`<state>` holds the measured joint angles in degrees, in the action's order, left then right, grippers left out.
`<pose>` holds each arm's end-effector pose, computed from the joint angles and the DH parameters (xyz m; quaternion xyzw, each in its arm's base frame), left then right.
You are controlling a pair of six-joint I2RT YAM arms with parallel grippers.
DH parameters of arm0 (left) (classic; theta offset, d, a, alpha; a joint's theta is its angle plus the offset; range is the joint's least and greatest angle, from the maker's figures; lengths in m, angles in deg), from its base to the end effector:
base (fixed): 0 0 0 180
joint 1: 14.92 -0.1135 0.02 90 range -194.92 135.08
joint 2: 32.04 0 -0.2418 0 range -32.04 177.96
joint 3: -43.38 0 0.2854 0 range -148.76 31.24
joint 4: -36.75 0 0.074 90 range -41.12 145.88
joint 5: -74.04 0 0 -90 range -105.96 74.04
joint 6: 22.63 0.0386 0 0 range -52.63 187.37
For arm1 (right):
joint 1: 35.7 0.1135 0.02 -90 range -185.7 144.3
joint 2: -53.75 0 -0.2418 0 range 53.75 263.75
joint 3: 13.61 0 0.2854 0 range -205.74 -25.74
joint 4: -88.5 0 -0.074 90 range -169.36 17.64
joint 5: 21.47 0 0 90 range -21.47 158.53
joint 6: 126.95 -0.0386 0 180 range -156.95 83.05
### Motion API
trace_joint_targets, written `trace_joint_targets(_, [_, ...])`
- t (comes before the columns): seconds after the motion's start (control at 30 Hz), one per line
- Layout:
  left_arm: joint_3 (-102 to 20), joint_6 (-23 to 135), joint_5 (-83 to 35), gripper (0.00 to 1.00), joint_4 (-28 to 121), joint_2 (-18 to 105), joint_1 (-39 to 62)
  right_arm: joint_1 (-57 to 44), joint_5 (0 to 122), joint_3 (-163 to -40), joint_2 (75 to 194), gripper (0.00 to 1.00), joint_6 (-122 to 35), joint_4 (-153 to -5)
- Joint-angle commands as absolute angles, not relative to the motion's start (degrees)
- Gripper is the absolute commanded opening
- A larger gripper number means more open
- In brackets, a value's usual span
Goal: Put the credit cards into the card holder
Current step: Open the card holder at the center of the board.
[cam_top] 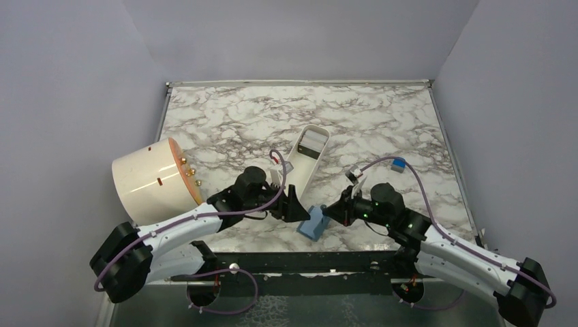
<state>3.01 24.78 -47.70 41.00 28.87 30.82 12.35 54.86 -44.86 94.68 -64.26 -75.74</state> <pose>0.1716 -0.2052 0.1799 0.1696 0.8059 -0.5264 0.2113 0.1398 0.1692 0.1760 -0.2136 0.8143 0.4038 0.3582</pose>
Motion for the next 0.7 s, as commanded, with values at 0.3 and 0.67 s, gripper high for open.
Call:
trace_joint_targets(0.3, [1.72,24.22,-40.17,0.57,30.85,38.85,42.02,12.72,64.52,-44.87,90.52,0.07,-77.95,-67.32])
trace_joint_targets(0.67, [0.14,26.21,-39.74,0.5,26.9,43.52,46.64,12.73,73.46,-50.58,91.58,0.37,-107.58,-44.43])
